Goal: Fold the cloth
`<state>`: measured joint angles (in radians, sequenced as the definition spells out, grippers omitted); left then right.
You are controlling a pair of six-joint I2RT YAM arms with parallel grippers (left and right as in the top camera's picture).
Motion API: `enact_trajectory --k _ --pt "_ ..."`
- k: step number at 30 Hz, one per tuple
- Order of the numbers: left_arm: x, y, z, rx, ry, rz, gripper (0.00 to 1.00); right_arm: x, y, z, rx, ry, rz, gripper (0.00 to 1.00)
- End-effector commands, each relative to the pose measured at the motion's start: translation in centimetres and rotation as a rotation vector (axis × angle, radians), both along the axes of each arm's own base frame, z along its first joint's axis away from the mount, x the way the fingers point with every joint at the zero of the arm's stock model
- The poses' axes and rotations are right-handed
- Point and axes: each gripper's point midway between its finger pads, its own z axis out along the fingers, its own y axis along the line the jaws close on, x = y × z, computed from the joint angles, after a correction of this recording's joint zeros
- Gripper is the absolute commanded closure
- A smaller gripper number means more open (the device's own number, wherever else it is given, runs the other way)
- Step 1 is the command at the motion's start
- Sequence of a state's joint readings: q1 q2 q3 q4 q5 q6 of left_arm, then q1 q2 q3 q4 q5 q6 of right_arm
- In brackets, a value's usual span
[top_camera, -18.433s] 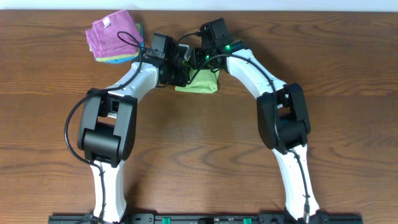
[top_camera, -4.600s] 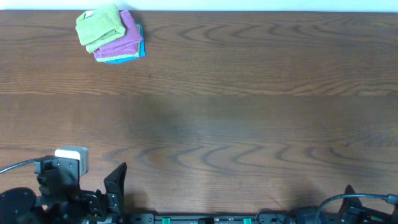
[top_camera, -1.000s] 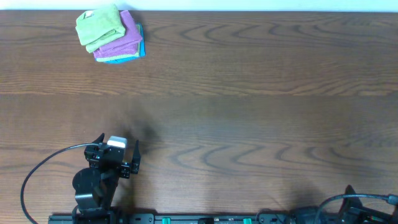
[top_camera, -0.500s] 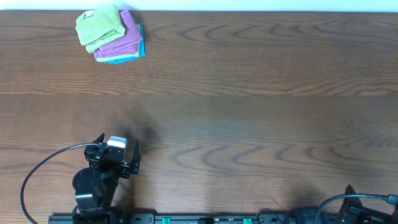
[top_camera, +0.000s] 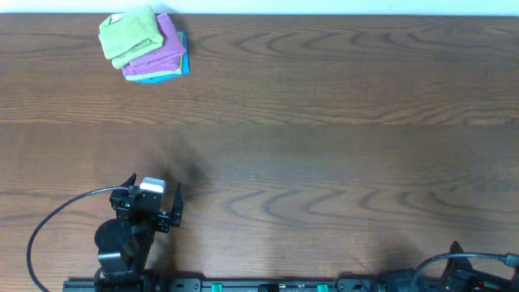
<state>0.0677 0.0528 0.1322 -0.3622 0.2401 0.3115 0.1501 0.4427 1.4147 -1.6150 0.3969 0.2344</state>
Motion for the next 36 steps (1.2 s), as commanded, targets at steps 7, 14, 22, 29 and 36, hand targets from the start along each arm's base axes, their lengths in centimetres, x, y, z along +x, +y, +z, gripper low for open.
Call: enact_trajectory --k 7,14,22,29,36 --pt "-0.1 -0.2 -0.9 -0.008 0.014 -0.010 0.05 -0.1 -0.2 0.2 0.007 -0.012 -0.013 0.01" --pt "-0.1 -0.2 -0.9 -0.008 0.013 -0.011 0.05 -0.2 -0.2 0.1 0.006 -0.003 -0.013 0.01" --pt "-0.1 -0.2 -0.9 -0.008 0.013 -0.011 0.05 2.3 0.9 3.1 0.034 -0.163 0.032 0.01" --pt "-0.1 -0.2 -0.9 -0.008 0.013 -0.011 0.05 4.3 4.9 7.4 -0.084 -0.425 0.326 0.01" --pt "-0.1 -0.2 -0.9 -0.008 0.014 -0.010 0.05 6.0 4.8 3.1 -0.101 -0.404 0.301 0.01"
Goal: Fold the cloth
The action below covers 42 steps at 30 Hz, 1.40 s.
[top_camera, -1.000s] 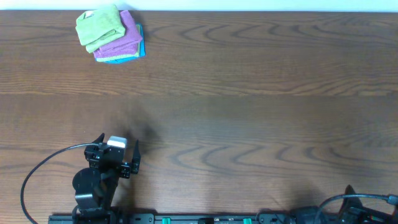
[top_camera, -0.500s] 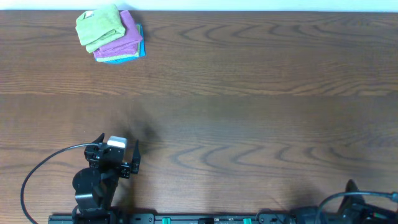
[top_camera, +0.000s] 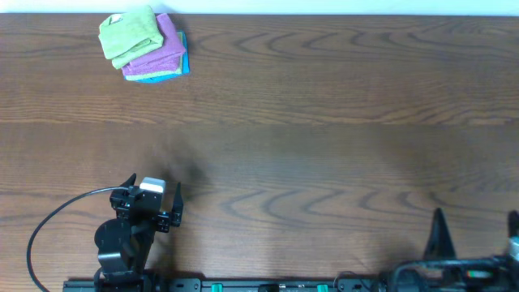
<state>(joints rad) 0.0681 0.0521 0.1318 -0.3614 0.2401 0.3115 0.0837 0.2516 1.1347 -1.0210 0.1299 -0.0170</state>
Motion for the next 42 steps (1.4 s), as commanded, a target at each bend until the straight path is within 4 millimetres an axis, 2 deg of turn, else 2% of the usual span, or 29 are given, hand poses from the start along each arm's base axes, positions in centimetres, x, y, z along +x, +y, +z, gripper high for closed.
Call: enact_trajectory --k 1,11,15,21,29,34,42 --pt "-0.1 -0.2 -0.9 -0.008 0.014 -0.011 0.05 1.4 0.3 -2.8 -0.038 0.050 0.008 0.01" --pt "-0.1 -0.2 -0.9 -0.008 0.014 -0.011 0.05 6.3 0.5 -13.3 -0.029 0.204 0.008 0.01" --pt "-0.1 -0.2 -0.9 -0.008 0.015 -0.011 0.05 7.6 0.6 -16.9 -0.028 0.250 0.013 0.01" --pt "-0.1 -0.2 -0.9 -0.008 0.014 -0.011 0.05 8.8 0.7 -20.7 -0.026 0.297 0.021 0.01" --pt "-0.1 -0.2 -0.9 -0.008 0.014 -0.011 0.05 9.6 0.7 -23.7 -0.027 0.292 0.022 0.01" --pt "-0.1 -0.2 -0.9 -0.008 0.014 -0.011 0.05 9.4 0.7 -23.7 -0.027 0.266 0.021 0.01" --pt "-0.1 -0.2 -0.9 -0.008 0.014 -0.011 0.05 9.5 0.7 -25.3 -0.027 0.299 0.022 0.01"
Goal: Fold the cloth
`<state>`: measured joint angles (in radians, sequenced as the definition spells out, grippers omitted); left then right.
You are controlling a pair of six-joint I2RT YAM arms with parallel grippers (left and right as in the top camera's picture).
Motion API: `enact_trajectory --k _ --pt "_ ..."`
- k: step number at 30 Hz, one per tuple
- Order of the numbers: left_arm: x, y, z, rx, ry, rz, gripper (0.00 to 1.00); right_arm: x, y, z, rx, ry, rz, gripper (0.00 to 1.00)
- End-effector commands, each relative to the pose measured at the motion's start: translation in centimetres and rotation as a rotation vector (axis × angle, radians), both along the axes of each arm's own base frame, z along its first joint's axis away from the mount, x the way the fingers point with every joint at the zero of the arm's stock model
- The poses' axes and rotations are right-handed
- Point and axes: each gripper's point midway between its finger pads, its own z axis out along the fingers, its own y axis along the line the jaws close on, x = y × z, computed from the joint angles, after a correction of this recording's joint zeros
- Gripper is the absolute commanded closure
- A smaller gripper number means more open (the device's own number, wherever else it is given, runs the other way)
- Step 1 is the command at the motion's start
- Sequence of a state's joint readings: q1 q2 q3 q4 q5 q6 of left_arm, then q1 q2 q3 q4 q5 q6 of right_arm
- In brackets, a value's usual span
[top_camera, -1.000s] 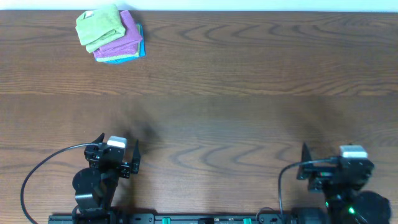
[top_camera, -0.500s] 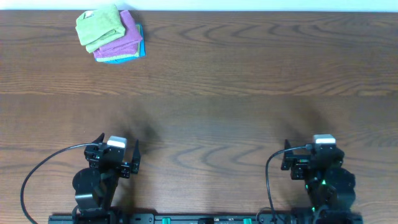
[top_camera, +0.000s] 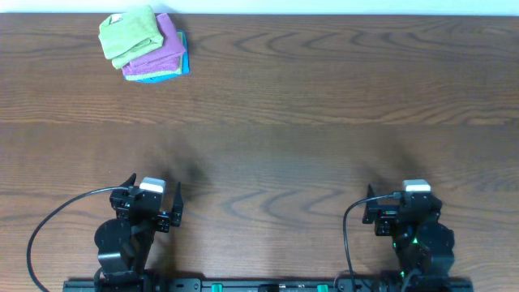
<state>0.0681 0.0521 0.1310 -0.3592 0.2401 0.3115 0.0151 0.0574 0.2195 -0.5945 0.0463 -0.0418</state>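
Folded cloths are stacked at the far left corner of the table: a green cloth (top_camera: 130,34) on top, a purple cloth (top_camera: 162,50) under it and a blue cloth (top_camera: 172,73) at the bottom. My left gripper (top_camera: 154,183) rests near the front edge at the left, its fingers apart and nothing between them. At the front right is my right gripper (top_camera: 404,195), also holding nothing, with its fingers seemingly apart. Both are far from the stack.
The brown wooden table (top_camera: 292,122) fills the view. A black cable (top_camera: 49,223) loops left of the left arm. A rail of mounts (top_camera: 259,285) runs along the front edge.
My right arm has moved from the bottom right corner, where only its fingertips showed, to a spot at the front right with its whole gripper in view. Left arm and cloths are unchanged.
At first only a sliver of my right arm showed at the bottom right corner. Then two spread fingertips stood there. Now the right gripper sits fully in view at the front right. The left arm and the cloth stack stayed where they were throughout.
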Motion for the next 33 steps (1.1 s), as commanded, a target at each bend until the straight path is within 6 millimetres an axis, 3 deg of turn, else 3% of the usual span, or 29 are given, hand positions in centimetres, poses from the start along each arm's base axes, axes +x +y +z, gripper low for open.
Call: enact_trajectory --k 1,6,14,33 --pt "-0.1 -0.2 -0.9 -0.008 0.016 -0.011 0.05 0.0 0.0 -0.5 -0.012 0.002 0.005 0.01" --pt "-0.1 -0.2 -0.9 -0.008 0.016 -0.011 0.05 0.0 -0.1 -0.4 -0.012 -0.022 0.004 0.01" --pt "-0.1 -0.2 -0.9 -0.008 0.016 -0.011 0.05 -0.1 0.0 -2.1 -0.011 0.016 0.007 0.01" --pt "-0.1 -0.2 -0.9 -0.008 0.016 -0.011 0.05 -0.1 0.0 -2.1 -0.012 0.015 0.005 0.01"
